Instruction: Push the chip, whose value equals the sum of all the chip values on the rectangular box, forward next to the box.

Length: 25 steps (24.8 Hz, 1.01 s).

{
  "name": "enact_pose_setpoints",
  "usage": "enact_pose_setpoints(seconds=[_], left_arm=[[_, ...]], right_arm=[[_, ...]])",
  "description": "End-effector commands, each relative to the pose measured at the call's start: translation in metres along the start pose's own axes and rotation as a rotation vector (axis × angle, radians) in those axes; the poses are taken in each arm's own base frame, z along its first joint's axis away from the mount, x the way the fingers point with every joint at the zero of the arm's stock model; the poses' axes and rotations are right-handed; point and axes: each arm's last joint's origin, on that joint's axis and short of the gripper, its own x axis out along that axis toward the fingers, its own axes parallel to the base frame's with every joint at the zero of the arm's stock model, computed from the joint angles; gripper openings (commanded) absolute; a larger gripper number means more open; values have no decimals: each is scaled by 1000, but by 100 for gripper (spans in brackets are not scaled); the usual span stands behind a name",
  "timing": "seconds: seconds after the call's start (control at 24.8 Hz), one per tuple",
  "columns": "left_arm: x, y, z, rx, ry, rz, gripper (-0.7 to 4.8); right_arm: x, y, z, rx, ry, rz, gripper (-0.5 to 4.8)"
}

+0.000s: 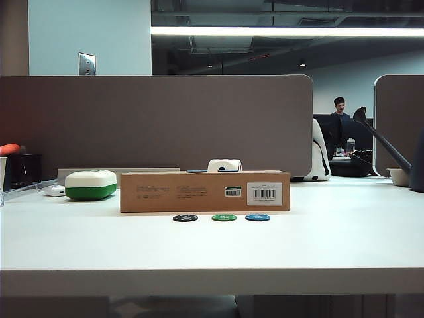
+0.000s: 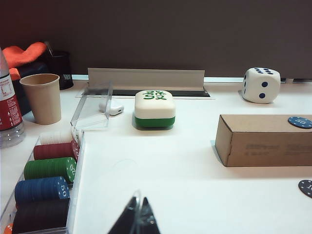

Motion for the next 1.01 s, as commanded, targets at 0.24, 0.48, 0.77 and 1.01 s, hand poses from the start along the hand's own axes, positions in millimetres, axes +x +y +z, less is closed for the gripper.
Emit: enact_pose_setpoints(seconds=[0.24,0.48,0.77,1.01], left_arm=[[0,0,3,3,-17,2,-5],[-1,0,5,3,-22,2,-5],[-8,0,9,10,309,-1,-5],[-3,0,35,17,640,-4,-5]], right_arm=[[0,0,0,-3,-11,1,-5],[0,0,0,-3,-11,1,-5],[0,0,-10,25,89,1,-5],[0,1,-10,40,96,28,-5]])
